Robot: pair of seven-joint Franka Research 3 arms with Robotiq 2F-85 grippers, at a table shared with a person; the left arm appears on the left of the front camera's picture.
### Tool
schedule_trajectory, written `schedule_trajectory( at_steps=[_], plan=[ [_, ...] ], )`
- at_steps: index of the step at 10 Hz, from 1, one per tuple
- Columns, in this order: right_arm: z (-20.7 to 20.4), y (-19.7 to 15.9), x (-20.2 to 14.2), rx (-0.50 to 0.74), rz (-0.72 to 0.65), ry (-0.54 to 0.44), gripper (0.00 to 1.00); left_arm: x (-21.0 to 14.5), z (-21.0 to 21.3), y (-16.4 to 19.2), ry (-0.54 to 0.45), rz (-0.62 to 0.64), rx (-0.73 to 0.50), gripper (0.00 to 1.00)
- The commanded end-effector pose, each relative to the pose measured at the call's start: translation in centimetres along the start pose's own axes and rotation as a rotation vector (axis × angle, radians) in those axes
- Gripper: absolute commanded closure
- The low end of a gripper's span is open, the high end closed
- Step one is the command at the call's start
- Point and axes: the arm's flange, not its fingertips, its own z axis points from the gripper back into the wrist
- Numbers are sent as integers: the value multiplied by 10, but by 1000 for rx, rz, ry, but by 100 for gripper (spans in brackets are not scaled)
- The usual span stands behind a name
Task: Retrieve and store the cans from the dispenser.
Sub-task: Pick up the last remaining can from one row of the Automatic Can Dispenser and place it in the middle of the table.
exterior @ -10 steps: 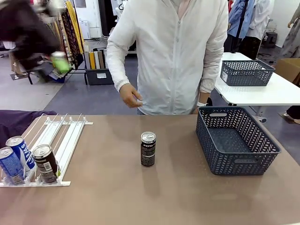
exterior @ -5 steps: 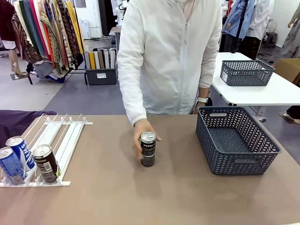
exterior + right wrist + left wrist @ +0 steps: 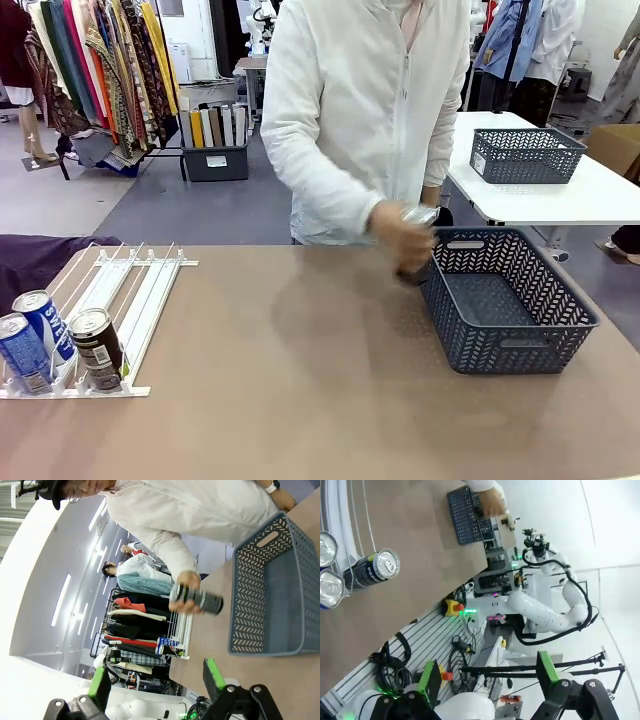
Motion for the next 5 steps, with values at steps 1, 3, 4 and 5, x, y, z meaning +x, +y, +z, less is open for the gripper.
schedule_trajectory(
  at_steps=[1, 3, 4, 5],
  plan=[
    [-1, 1, 2, 20, 26, -7, 0, -2, 5, -3, -7, -12, -7, 0],
    [-1, 1, 2, 20, 26, -7, 0, -2, 5, -3, -7, -12, -7, 0],
    [-1, 1, 2, 20, 26, -7, 0, -2, 5, -3, -7, -12, -7, 0],
    [-1, 1, 2, 20, 26, -7, 0, -2, 5, -3, -7, -12, -7, 0]
  ],
)
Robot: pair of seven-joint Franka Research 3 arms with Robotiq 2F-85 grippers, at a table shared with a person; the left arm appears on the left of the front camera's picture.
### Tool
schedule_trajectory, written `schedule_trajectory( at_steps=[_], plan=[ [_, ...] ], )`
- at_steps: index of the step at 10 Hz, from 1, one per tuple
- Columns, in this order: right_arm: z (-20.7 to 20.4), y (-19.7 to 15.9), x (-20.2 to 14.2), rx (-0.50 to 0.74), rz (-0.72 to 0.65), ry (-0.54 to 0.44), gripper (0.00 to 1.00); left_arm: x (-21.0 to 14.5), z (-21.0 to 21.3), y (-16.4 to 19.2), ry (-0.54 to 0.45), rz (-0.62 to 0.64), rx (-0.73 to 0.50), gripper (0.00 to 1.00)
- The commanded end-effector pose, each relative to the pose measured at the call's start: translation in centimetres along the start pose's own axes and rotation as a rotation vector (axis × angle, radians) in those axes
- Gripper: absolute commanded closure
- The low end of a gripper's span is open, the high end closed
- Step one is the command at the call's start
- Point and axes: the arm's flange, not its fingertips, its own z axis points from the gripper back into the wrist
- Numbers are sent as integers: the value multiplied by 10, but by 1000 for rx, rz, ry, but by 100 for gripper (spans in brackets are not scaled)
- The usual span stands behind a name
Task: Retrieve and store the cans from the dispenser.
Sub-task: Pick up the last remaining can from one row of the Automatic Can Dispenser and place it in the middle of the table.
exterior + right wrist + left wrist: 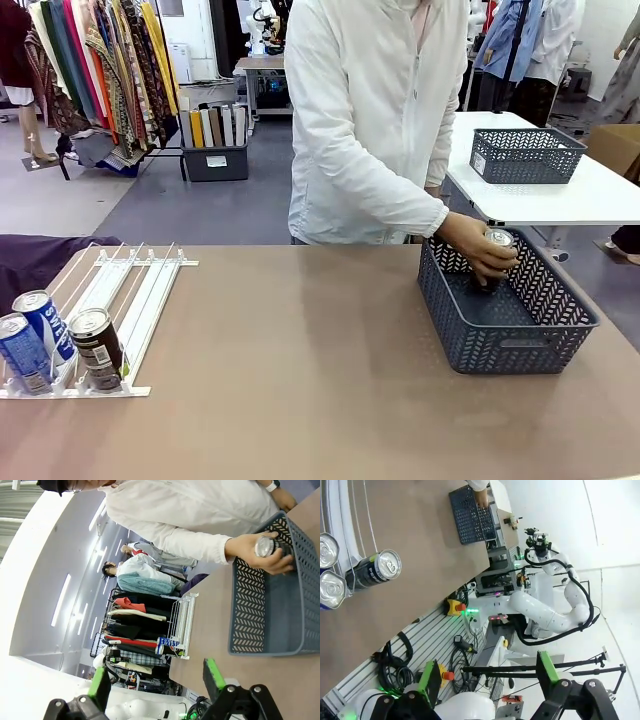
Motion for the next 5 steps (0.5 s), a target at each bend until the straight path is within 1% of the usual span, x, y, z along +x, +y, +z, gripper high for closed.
schedule_trajectory(
  at_steps=[1, 2, 3, 5],
  plan=[
    [-1, 1, 2, 20, 26, -7, 0, 1, -1, 0, 3, -1, 0, 0],
    [-1, 1, 2, 20, 26, -7, 0, 9, -23, -13, 47, -18, 83, 0],
    [-1, 1, 2, 20, 26, -7, 0, 19, -53, -26, 76, 11, 213, 0],
    [-1, 1, 2, 20, 26, -7, 0, 41, -125, -45, 182, 24, 446, 0]
  ],
)
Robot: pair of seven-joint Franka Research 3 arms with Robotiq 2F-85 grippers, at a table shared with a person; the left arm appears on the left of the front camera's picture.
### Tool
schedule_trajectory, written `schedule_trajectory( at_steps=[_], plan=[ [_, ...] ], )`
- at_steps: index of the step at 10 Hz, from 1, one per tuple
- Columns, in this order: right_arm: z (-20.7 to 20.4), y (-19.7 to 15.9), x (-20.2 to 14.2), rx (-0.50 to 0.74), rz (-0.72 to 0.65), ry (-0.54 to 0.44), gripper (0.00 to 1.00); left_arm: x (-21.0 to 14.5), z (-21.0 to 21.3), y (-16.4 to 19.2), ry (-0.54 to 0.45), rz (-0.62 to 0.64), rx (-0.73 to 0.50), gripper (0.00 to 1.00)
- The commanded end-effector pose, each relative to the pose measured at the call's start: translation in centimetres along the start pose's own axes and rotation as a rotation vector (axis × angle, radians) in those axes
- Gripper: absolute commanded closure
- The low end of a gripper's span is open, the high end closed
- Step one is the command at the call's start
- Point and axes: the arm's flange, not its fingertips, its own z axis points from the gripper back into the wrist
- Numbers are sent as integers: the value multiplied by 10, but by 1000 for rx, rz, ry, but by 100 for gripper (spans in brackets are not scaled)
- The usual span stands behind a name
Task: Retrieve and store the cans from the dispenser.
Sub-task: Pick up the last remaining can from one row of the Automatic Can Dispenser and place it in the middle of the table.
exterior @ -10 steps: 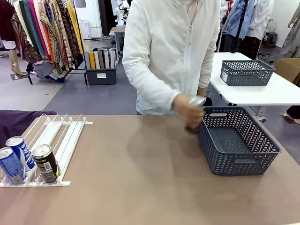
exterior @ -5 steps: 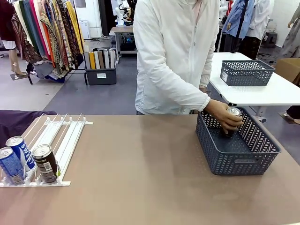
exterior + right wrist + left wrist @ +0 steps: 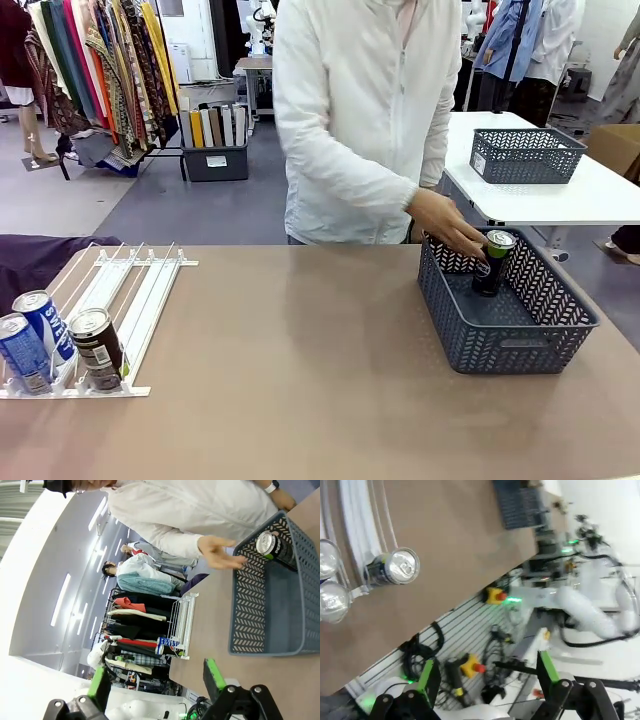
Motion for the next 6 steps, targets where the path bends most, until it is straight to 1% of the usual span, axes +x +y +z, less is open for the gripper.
schedule_trajectory(
  at_steps=[1, 2, 3, 4, 5, 6],
  plan=[
    [-1, 1, 2, 20, 26, -7, 0, 24, -61, -26, 89, 50, 245, 0],
    [-1, 1, 2, 20, 26, -7, 0, 38, -80, -27, 130, 47, 372, 0],
    [-1, 1, 2, 20, 26, -7, 0, 51, -99, -27, 202, 34, 494, 0],
    [-1, 1, 2, 20, 26, -7, 0, 62, -115, -28, 166, 41, 619, 0],
    [-1, 1, 2, 20, 26, -7, 0, 68, -122, -31, 113, 39, 687, 0],
    [-1, 1, 2, 20, 26, -7, 0, 76, -119, -33, -3, 108, 742, 0]
  ],
)
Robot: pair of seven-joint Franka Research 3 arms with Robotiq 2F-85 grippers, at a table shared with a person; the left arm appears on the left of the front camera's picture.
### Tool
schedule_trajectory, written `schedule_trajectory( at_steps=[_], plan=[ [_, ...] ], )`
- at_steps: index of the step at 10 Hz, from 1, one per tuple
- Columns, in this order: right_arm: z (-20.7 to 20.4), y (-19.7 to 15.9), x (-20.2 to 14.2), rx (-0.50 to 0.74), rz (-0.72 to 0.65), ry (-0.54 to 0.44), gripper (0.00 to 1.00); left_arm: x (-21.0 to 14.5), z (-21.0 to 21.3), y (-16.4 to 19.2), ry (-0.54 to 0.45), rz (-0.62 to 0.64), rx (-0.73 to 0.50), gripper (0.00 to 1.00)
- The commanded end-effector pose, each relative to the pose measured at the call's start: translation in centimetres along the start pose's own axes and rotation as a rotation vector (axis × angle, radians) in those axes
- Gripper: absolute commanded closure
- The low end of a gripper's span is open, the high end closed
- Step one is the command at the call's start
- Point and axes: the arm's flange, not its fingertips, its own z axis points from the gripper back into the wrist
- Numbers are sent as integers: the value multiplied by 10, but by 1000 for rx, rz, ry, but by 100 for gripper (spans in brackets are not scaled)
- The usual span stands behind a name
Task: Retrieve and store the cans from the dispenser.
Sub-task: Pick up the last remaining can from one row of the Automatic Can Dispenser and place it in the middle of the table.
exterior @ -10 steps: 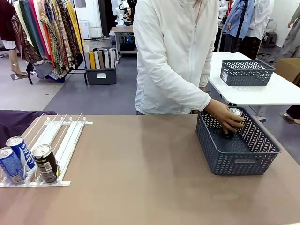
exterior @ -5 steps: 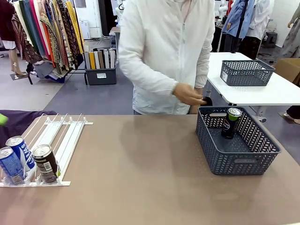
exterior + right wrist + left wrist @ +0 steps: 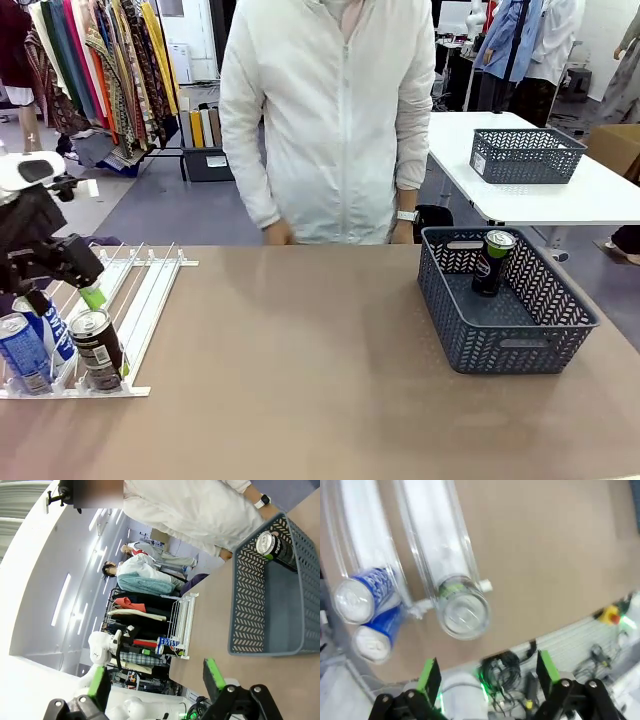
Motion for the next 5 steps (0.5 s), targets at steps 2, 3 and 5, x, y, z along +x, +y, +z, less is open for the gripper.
schedule_trajectory(
  at_steps=[2, 3, 5],
  plan=[
    [-1, 1, 2, 20, 25, -8, 0, -10, 0, -2, 47, -43, -71, 0],
    [-1, 1, 2, 20, 25, -8, 0, -10, 0, -2, 47, -43, -71, 0],
    [-1, 1, 2, 20, 25, -8, 0, 11, -14, -1, -107, 113, 117, 0]
  ],
)
